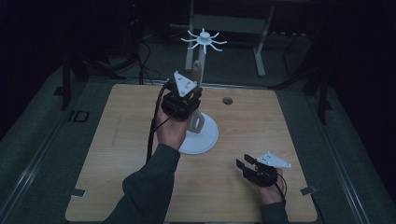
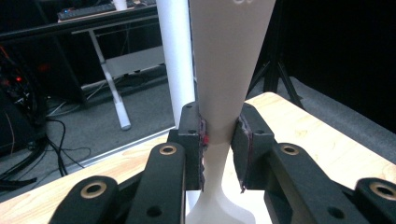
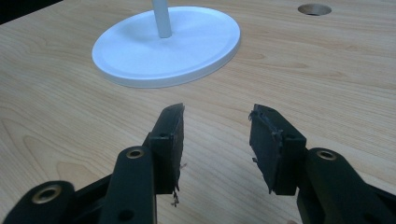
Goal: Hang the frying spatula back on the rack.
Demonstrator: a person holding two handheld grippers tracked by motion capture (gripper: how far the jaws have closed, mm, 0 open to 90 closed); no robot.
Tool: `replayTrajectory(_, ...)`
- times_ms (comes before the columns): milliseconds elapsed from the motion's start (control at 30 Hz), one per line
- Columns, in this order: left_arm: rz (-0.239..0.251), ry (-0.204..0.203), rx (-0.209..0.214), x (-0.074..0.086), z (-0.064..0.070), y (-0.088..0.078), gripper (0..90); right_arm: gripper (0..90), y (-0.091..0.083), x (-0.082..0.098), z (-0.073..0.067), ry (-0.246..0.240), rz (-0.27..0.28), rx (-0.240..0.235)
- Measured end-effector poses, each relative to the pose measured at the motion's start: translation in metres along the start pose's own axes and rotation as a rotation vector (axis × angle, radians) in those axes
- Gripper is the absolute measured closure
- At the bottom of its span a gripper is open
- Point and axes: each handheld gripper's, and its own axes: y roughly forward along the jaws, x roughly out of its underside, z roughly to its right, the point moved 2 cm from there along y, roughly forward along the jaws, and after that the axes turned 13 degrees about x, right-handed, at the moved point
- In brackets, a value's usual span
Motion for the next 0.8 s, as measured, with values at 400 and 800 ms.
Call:
replayTrajectory(400, -0.001, 0.003, -0.016, -0.0046, 0.0030, 0.0049, 74.8, 54.4, 0.0004, 0.0006, -0.0009, -0.008, -0.005, 0.003)
replayTrajectory(800, -0.005, 0.012, -0.034, -0.0097, 0.0056, 0.0094, 74.9, 54.4, 0.0010, 0.0012, -0.0010, -0.004, -0.010, 0.004)
